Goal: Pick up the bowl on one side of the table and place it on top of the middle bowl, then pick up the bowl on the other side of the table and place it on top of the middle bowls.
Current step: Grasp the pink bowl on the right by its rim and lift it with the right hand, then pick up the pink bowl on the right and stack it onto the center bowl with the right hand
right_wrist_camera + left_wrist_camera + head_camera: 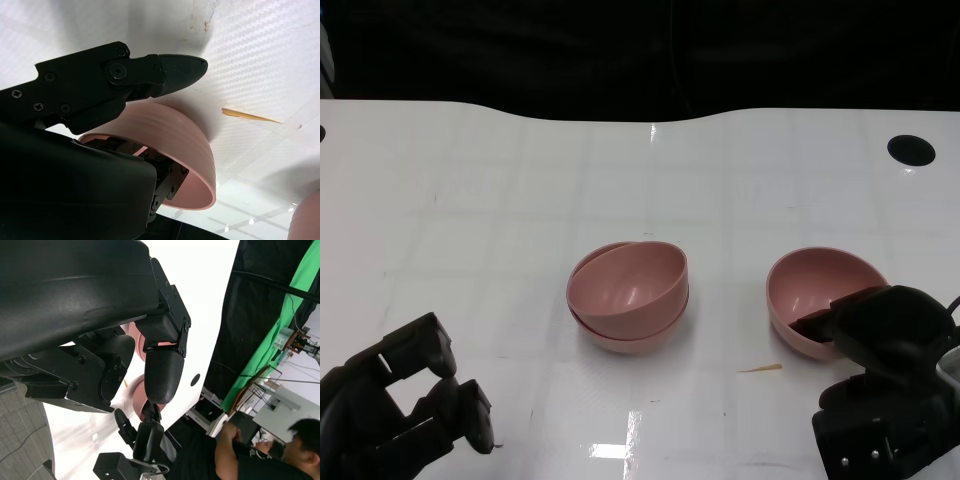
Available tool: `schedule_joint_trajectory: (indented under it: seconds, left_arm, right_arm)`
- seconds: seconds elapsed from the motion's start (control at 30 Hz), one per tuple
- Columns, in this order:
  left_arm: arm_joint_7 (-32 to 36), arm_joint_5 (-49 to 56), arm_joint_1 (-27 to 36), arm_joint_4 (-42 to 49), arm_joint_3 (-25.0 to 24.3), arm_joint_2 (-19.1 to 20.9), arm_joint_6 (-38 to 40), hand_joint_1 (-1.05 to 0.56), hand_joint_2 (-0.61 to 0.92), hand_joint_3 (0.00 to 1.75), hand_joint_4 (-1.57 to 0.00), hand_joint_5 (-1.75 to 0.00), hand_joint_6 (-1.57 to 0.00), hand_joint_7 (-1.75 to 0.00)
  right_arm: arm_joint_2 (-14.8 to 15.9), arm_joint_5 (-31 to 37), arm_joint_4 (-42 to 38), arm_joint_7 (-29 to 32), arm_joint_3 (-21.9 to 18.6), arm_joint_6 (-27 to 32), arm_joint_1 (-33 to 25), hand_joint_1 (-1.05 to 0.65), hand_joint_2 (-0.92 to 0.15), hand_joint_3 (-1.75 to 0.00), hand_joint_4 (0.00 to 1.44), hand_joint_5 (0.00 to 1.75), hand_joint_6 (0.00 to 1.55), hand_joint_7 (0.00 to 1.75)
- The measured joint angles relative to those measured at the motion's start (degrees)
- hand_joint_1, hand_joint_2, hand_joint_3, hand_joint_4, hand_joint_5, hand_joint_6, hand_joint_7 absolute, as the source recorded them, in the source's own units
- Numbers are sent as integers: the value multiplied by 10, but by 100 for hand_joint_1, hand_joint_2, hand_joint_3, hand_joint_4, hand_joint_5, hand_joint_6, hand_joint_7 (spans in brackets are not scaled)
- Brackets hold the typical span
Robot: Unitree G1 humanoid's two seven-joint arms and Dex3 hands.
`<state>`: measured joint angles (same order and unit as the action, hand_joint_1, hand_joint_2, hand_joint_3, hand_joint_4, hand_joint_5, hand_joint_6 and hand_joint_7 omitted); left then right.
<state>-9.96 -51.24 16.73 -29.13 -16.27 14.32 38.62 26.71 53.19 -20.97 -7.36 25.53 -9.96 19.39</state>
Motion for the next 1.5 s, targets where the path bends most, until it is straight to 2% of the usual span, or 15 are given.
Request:
schedule_joint_trajectory:
  seconds: [0.2,0.27,0.3,0.4,0.47,0.6,0.63,0.67,0.7,0.73,0.8,0.83,1.1,1.27,1.5]
  left_arm:
    - [3,0,0,-1,0,0,1,7,80,132,-87,-175,-77,-175]
    - [5,0,0,-4,0,0,1,7,80,131,-87,-175,-77,-175]
    - [5,0,0,-6,0,0,1,7,80,131,-87,-175,-77,-175]
    - [6,0,1,-8,1,-2,1,7,79,131,-87,-175,-77,-175]
    - [6,0,1,-8,2,-5,1,7,79,131,-87,-175,-77,-175]
    - [6,0,1,-8,2,-5,1,7,79,131,-87,-175,-77,-175]
    - [6,1,1,-8,2,-5,1,7,79,131,-86,-175,-76,-175]
    - [6,1,2,-8,2,-6,1,7,79,131,-86,-175,-76,-175]
    - [6,1,2,-8,3,-6,1,7,79,131,-86,-175,-76,-175]
    - [6,1,2,-9,4,-6,1,7,79,131,-86,-175,-76,-175]
    - [6,1,2,-9,5,-7,1,6,79,131,-86,-175,-76,-175]
    - [7,1,2,-9,5,-7,1,6,79,132,-86,-175,-76,-175]
    - [10,1,1,-13,7,-11,1,7,78,135,-86,-175,-76,-175]
    - [13,5,0,-12,7,-12,1,7,79,136,-87,-175,-77,-175]
    - [13,12,-1,-10,8,-12,1,7,79,134,-86,-175,-77,-175]
  right_arm:
    - [0,-10,-16,9,5,-14,9,-78,-92,-37,50,3,54,2]
    - [-1,-16,-32,23,6,-26,17,-61,-92,-32,59,6,61,4]
    - [-3,-20,-43,36,7,-35,22,-48,-92,-26,68,8,69,6]
    - [-18,-33,-94,92,9,-65,38,-28,-92,-16,88,16,83,9]
    - [-26,-38,-123,123,11,-81,49,-26,-92,-15,91,17,85,9]
    - [-28,-46,-149,147,15,-97,61,-25,-92,-15,92,18,86,8]
    - [-32,-46,-168,163,18,-105,69,-21,-92,-12,83,105,84,72]
    - [-38,-46,-196,192,22,-117,81,-20,-92,-11,77,139,77,106]
    - [-44,-46,-222,215,26,-128,93,-18,-92,-14,77,160,71,137]
    - [-48,-46,-243,232,28,-135,104,-18,-92,-15,78,167,68,150]
    - [-51,-47,-277,257,34,-147,121,-18,-92,-17,82,173,63,170]
    - [-53,-47,-288,266,36,-151,126,-18,-92,-18,82,174,63,172]
    - [-51,-70,-304,276,38,-183,135,-17,-92,-29,82,175,62,175]
    - [-24,-80,-249,249,33,-195,128,-17,-92,-30,81,175,62,175]
    - [9,-98,-155,202,4,-203,125,-17,-92,-34,79,175,59,175]
